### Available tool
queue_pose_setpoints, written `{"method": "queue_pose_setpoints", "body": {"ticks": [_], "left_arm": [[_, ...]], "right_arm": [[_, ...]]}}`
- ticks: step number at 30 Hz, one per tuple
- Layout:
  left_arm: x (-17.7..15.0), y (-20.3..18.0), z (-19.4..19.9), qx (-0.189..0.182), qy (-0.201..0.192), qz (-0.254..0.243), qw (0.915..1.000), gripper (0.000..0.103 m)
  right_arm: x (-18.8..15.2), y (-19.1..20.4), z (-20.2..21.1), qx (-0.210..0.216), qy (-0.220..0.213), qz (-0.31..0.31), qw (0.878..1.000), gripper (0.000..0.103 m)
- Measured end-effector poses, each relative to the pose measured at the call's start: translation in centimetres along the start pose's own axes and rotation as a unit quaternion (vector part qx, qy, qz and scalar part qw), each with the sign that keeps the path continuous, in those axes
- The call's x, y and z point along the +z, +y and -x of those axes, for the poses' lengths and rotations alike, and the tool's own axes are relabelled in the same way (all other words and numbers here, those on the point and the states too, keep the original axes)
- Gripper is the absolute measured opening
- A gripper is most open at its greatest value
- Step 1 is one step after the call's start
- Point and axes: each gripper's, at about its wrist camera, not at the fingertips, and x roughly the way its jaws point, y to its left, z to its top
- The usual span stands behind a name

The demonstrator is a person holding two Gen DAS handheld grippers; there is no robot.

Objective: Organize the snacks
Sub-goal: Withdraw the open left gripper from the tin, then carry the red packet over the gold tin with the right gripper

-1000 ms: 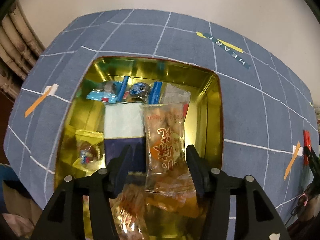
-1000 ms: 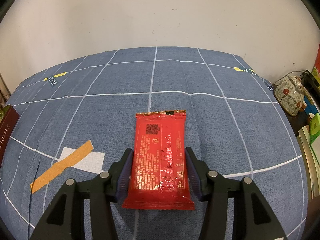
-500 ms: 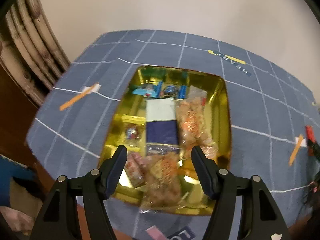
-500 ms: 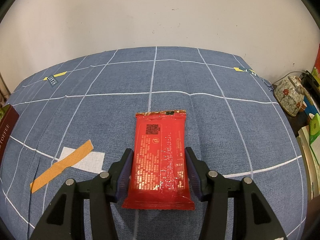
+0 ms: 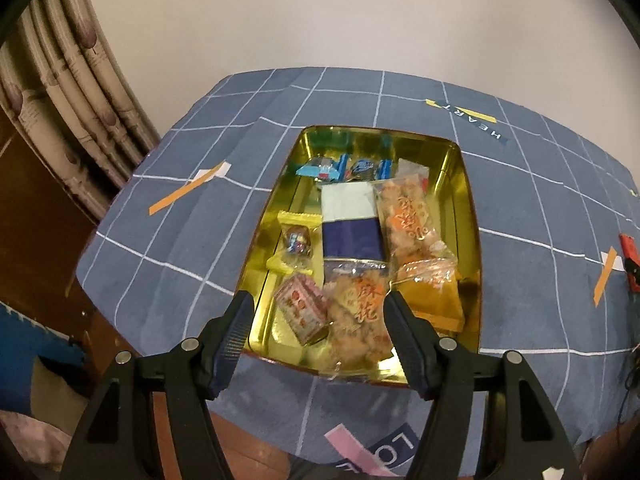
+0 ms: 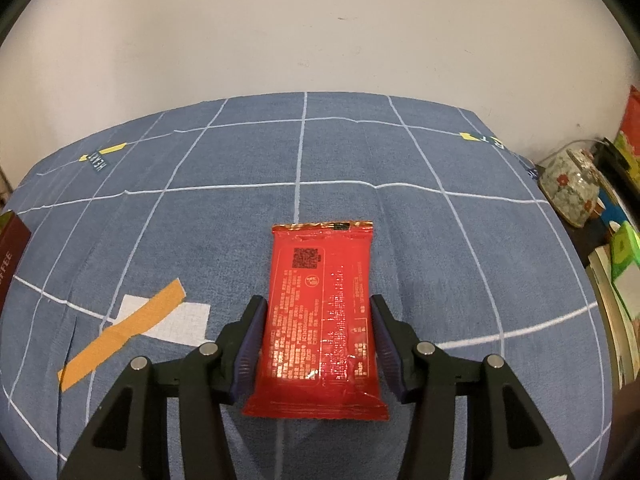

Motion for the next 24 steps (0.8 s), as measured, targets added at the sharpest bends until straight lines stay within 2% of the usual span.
{"method": "queue_pose_setpoints", "body": {"ticks": [12,24], "left_arm": [[-0.4,1.5,0.2,-0.010,0.000,0.012,0.9999,0.064],[0.0,2.7,-0.3,-0.019,0.015,0.023,0.9994,0.066]], "right_arm": [[-1.3,4.3,1.5,0.011,0.028,0.016,0.999,0.051],[-3.4,13.2,3.3,0.067,0.033,0.050,0.996,0.051]]}}
